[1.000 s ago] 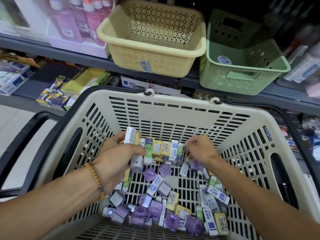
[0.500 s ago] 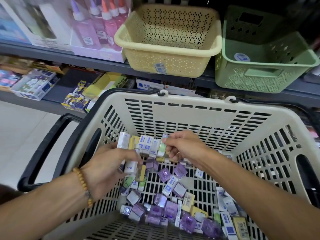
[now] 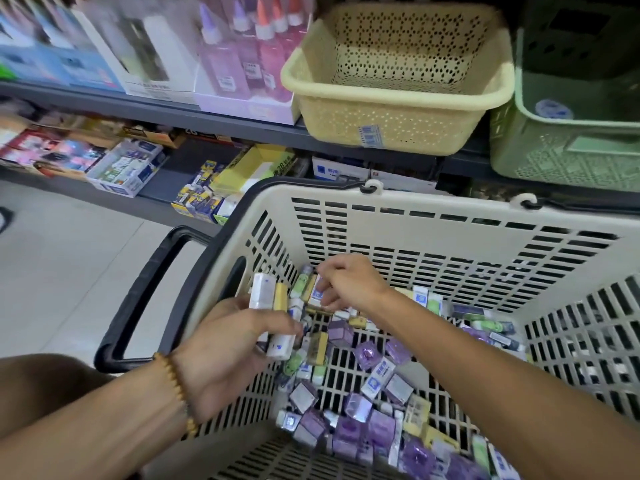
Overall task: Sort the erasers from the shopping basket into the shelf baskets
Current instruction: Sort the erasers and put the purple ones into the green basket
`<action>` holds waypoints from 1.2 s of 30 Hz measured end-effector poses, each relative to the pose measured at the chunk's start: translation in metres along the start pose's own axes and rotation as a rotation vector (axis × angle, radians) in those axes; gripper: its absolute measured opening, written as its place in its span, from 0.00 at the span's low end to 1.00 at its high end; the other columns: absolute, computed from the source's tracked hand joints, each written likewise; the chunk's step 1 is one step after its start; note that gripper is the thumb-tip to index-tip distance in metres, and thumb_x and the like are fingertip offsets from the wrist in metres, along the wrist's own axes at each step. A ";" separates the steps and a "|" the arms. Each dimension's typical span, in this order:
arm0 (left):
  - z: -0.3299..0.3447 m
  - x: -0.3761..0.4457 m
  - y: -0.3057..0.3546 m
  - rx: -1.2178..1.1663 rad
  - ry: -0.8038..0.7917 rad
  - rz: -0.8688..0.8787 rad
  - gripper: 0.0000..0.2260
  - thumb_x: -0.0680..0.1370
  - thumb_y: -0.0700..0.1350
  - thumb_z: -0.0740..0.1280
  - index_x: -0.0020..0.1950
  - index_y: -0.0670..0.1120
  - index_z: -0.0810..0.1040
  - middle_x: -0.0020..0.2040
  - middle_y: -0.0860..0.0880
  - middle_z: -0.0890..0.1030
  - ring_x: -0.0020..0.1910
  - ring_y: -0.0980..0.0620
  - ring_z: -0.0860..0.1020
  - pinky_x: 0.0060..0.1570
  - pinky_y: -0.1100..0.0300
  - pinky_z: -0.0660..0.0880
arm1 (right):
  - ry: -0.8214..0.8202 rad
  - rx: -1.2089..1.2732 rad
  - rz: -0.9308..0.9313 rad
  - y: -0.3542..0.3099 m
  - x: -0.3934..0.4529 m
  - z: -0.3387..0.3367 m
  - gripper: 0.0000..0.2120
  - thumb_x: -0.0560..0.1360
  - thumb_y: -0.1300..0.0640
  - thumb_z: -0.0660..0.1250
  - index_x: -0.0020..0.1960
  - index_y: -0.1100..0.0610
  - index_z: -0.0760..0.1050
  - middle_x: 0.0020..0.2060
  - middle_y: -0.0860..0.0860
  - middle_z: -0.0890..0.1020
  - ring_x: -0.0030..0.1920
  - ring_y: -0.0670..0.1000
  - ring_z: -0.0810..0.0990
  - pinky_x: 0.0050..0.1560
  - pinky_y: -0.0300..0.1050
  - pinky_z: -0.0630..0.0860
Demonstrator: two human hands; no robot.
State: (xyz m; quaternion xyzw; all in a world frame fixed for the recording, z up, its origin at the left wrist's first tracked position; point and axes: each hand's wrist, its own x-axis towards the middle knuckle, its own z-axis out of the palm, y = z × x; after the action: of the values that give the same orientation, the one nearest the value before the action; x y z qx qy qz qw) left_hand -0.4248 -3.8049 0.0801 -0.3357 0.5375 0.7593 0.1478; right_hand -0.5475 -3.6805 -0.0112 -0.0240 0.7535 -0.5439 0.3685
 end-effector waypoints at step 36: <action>-0.004 0.012 -0.003 0.100 -0.002 0.020 0.10 0.71 0.30 0.71 0.50 0.40 0.80 0.39 0.43 0.83 0.38 0.49 0.81 0.33 0.62 0.78 | -0.247 -0.038 -0.154 -0.019 -0.055 -0.003 0.10 0.72 0.46 0.74 0.47 0.51 0.84 0.36 0.47 0.83 0.33 0.44 0.79 0.35 0.35 0.76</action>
State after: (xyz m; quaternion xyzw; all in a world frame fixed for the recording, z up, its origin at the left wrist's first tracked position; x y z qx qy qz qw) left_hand -0.4299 -3.8089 0.0693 -0.3219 0.5778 0.7333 0.1575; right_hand -0.5160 -3.6613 0.0342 -0.1558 0.7085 -0.5491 0.4151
